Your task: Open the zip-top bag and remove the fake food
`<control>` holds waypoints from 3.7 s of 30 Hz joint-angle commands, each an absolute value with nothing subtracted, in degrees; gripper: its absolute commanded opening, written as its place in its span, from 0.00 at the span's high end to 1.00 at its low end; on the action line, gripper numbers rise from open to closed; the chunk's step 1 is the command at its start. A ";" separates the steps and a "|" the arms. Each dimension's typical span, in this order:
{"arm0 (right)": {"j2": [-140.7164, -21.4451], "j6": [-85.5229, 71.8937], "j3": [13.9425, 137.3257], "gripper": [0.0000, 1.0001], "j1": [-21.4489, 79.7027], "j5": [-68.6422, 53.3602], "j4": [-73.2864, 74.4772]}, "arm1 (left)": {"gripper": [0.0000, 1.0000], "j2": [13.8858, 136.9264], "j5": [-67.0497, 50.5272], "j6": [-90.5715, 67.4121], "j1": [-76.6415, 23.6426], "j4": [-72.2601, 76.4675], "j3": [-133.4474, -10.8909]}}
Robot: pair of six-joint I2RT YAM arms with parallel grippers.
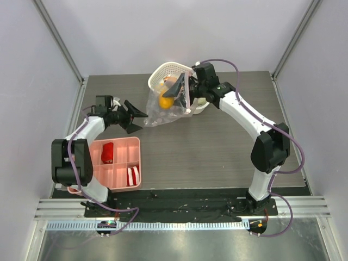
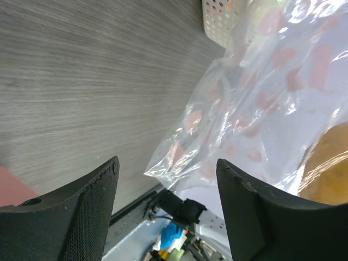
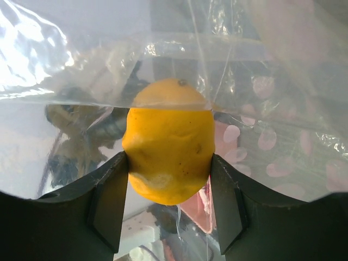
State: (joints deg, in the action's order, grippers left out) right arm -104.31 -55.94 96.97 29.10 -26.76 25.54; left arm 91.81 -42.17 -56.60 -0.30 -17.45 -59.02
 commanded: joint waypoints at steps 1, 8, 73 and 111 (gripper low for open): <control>-102.83 -60.46 100.37 0.99 28.57 -30.14 19.08 | 0.26 92.46 -49.99 -62.31 -0.26 -6.61 -57.74; -103.18 -65.38 98.79 0.99 28.57 -31.90 14.24 | 0.38 94.57 -52.64 -66.17 -0.26 -0.27 -58.19; -127.79 -32.87 121.38 0.81 23.12 1.84 25.93 | 0.11 73.13 -17.94 -39.55 -15.90 -48.78 -81.39; -42.66 -29.18 53.36 0.00 28.65 15.91 37.79 | 0.00 48.62 11.50 -40.53 -56.87 -15.90 -52.47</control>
State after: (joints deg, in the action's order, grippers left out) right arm -56.58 -30.48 58.28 28.80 13.19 36.64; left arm 55.31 4.84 -43.05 -56.86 -22.85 -53.47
